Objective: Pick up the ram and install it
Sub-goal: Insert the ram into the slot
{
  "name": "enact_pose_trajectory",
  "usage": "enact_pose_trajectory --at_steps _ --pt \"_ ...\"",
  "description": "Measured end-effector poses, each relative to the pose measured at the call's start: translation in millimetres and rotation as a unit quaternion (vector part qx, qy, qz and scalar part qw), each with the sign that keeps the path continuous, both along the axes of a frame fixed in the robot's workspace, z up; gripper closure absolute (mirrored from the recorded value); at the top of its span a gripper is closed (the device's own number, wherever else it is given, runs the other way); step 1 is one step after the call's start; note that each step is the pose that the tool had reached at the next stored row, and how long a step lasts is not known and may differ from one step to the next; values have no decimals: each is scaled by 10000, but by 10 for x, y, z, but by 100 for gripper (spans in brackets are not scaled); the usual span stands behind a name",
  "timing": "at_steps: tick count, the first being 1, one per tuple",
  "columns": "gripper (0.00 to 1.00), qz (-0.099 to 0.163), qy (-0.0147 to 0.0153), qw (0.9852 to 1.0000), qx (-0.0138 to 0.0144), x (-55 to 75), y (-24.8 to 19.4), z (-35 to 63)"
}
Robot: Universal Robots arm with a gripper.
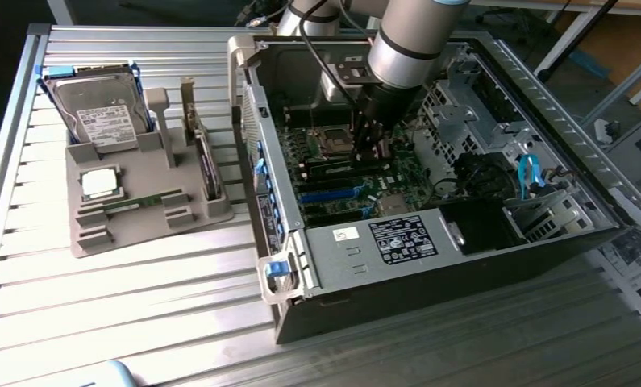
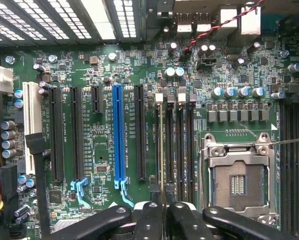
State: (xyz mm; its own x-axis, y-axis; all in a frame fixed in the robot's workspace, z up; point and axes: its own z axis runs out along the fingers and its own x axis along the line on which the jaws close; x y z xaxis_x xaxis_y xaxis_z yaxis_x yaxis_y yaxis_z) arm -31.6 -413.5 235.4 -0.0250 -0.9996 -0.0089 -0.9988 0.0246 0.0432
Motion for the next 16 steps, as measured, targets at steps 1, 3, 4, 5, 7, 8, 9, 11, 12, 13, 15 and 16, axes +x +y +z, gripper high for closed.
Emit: enact_pose_trajectory --at_steps 1,3,4,5,7,8,9,11,12,13,15,16 --pt "88 -1 14 10000 0 -1 0 0" --pt "88 -1 34 10000 0 0 0 -1" --pt "88 0 47 10000 0 0 0 -1" --pt "88 -1 55 10000 0 -1 0 -1" --pt "88 -1 57 10000 0 -1 0 -1" --pt "88 -1 57 10000 0 -1 0 -1" --pt "88 -1 57 10000 0 -1 0 -1" --pt "88 -1 56 10000 1 -1 0 -1" --pt "88 0 57 10000 0 -1 0 -2" --pt "88 0 57 10000 0 0 0 -4" --pt "88 0 56 10000 0 0 0 -8" --pt "88 0 56 10000 0 0 0 -10"
